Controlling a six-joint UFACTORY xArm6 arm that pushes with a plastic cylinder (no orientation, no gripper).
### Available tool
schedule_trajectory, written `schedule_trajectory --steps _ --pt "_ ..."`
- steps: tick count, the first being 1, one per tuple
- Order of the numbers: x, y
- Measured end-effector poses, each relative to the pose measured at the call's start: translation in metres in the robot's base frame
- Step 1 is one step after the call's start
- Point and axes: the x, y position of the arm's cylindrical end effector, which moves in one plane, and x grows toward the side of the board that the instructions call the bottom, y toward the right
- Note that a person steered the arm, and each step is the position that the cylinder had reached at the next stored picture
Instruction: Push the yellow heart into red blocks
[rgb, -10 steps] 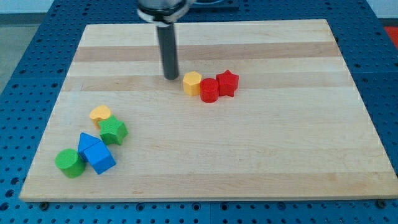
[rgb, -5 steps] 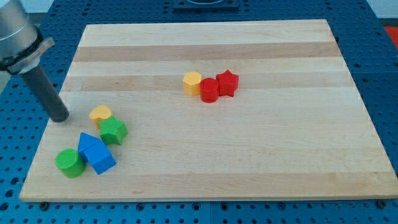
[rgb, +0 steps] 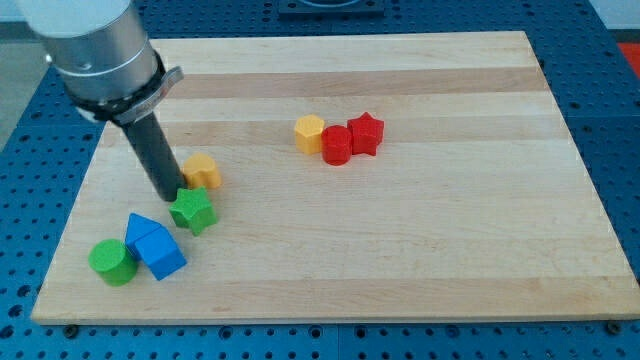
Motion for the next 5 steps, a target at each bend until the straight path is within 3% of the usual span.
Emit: schedule_trajectory --steps 2,5 --pt "-0.022 0.014" --pt "-0.04 0.14"
